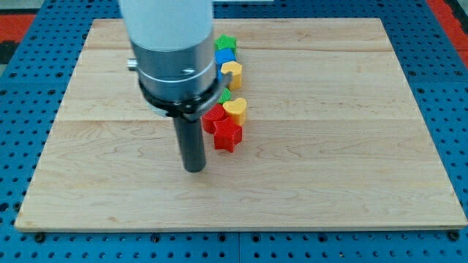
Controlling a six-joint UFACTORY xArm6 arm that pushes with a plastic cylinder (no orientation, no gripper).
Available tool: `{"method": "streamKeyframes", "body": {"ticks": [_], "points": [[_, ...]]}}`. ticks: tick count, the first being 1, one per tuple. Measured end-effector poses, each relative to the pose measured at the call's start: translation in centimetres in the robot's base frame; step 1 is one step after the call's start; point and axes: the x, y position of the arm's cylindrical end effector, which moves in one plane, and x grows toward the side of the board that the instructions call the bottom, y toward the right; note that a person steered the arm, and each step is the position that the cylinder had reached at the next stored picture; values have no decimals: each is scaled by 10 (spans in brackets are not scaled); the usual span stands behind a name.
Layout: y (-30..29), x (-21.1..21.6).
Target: Separate the yellow hexagon from the blue blocks
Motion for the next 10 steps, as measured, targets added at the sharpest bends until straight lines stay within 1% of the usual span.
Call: {"method": "streamKeyframes", "body": {"ticks": [1, 2, 3, 4, 5, 6, 7, 8, 9, 10], "points": [[0, -14], [1, -18], [-59, -20], [-105, -64], [-106, -122], [-86, -157], [-63, -165], [-28, -165], [-9, -170], [27, -170]]}}
